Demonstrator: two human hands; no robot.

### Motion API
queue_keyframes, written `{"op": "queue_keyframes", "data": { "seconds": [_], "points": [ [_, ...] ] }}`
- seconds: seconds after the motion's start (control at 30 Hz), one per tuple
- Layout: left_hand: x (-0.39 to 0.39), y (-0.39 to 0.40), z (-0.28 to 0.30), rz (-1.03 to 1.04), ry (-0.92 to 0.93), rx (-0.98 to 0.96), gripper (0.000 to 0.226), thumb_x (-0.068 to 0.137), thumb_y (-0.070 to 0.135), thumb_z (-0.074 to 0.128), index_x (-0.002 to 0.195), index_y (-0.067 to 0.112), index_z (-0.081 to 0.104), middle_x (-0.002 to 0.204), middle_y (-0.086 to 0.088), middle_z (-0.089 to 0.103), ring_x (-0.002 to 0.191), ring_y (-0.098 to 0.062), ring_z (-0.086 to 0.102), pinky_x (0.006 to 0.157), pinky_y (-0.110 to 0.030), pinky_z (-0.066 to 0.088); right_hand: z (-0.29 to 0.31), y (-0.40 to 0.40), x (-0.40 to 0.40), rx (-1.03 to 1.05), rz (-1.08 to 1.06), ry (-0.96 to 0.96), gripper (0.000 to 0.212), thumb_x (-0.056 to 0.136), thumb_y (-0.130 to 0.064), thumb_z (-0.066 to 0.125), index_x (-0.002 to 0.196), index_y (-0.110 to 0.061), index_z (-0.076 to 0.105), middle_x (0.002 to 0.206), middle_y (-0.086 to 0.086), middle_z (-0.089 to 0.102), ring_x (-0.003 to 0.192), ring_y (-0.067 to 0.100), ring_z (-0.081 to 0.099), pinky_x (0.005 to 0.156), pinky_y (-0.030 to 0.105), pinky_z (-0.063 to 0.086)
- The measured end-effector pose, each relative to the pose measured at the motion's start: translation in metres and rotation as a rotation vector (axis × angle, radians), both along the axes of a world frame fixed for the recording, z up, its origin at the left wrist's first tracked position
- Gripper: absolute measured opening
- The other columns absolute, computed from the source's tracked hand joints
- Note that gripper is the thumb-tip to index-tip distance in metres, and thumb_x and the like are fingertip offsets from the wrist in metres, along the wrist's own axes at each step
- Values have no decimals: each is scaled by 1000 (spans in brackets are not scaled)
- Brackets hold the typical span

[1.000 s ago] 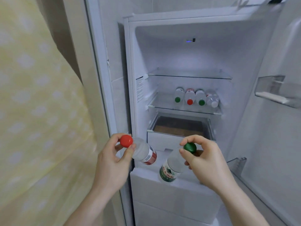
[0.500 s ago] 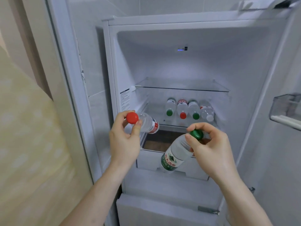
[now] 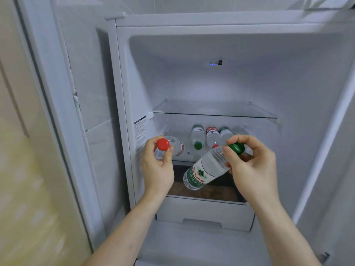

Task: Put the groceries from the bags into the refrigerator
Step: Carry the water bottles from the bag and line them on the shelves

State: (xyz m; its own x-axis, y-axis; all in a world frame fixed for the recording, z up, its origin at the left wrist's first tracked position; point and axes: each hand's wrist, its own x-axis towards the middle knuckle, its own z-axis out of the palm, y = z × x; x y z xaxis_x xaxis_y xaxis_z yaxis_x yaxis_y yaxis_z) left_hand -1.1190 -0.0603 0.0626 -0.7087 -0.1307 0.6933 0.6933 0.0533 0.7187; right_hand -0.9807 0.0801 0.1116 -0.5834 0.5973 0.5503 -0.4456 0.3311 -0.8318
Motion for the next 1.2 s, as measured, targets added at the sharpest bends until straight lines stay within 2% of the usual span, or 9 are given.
{"op": "queue_keyframes", "data": {
  "seconds": [0.1, 0.17, 0.33, 0.53, 0.67, 0.83, 0.93, 1.07, 1.2],
  "points": [
    [-10, 7, -2, 9, -14, 20, 19, 90, 6, 72, 105, 14, 63, 99, 1, 67, 97, -7, 60, 71, -1, 41, 5, 1, -13, 15, 5, 13, 17, 90, -3, 73, 88, -20, 72, 91, 5, 71, 64, 17, 61, 60, 31, 54],
    [-19, 11, -5, 19, -22, 21, 22, 90, 9, 73, 105, 20, 62, 100, 7, 66, 99, -5, 59, 74, -3, 42, 9, 4, -21, 27, 12, 34, 17, 90, -2, 72, 90, -18, 71, 95, 3, 71, 68, 17, 63, 61, 27, 57],
    [-39, 16, -15, 67, -46, 17, 28, 87, 13, 76, 105, 28, 61, 106, 19, 63, 105, 0, 57, 85, -26, 52, 12, 9, -46, 60, -6, 110, 20, 90, 0, 70, 87, -19, 69, 93, 5, 69, 69, 16, 62, 62, 28, 55],
    [-48, 18, -28, 104, -78, 8, 28, 81, 9, 82, 102, 20, 66, 108, 13, 67, 103, 7, 58, 83, -2, 40, -7, 1, -74, 128, -59, 203, 36, 89, 7, 66, 84, -29, 64, 98, 0, 63, 81, 28, 61, 69, 51, 55],
    [-49, 18, -36, 101, -83, 11, 29, 78, 4, 83, 96, 21, 67, 108, 15, 68, 104, -5, 63, 82, -3, 44, -20, -7, -88, 183, -50, 241, 36, 88, 13, 63, 83, -22, 59, 99, -1, 60, 94, 17, 62, 70, 40, 53],
    [-62, 18, -48, 120, -154, -26, 32, 81, 6, 80, 92, 30, 62, 102, 33, 65, 99, -2, 65, 88, -30, 56, -40, -8, -105, 245, -43, 241, 36, 85, 20, 60, 78, -14, 51, 103, 3, 57, 96, 15, 61, 69, 23, 48],
    [-63, 20, -52, 181, -161, -110, 24, 85, 6, 73, 92, 26, 63, 114, 25, 63, 101, -12, 66, 90, -27, 51, -54, -6, -114, 288, -62, 192, 32, 88, 14, 64, 76, -11, 48, 104, -1, 55, 95, 14, 59, 63, 24, 46],
    [-63, 25, -51, 153, -174, -213, 35, 91, 5, 65, 100, 38, 57, 126, 5, 67, 107, -19, 64, 90, -30, 50, -69, 1, -126, 333, -33, 69, 31, 91, 8, 65, 79, -15, 48, 107, -7, 52, 99, 17, 59, 69, 33, 57],
    [-67, 28, -45, 126, -242, -288, 37, 96, 4, 54, 129, 18, 57, 120, 14, 58, 110, -15, 59, 93, -29, 46, -80, 4, -136, 390, 12, -31, 31, 90, 8, 64, 79, -16, 49, 108, -9, 51, 102, 15, 60, 76, 35, 56]
  ]
}}
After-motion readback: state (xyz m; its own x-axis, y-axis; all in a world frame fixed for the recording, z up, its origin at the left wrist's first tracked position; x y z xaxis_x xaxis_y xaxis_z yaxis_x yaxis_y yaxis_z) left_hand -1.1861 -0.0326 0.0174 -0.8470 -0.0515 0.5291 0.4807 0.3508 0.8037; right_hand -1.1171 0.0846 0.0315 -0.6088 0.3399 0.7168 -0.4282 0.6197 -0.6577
